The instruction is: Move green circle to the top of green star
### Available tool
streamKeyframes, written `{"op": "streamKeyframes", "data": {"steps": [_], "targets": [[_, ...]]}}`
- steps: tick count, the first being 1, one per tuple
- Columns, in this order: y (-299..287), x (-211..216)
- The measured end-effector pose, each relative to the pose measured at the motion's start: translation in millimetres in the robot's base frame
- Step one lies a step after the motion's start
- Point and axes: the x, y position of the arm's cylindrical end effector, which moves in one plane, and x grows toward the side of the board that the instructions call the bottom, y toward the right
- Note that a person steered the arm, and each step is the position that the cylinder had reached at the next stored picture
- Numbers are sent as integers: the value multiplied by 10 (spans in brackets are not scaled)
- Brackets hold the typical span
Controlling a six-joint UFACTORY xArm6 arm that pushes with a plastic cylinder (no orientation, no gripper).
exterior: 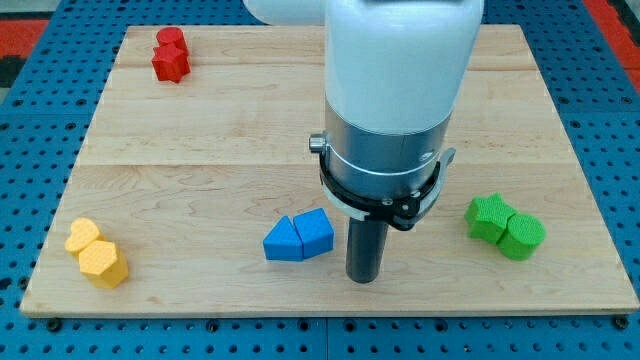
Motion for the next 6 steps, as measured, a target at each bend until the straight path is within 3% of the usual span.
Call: {"op": "streamKeyframes", "data": {"steps": [2, 3, 4, 6], "targets": [[385, 144], [1039, 75], [1315, 42], [1322, -55]]}}
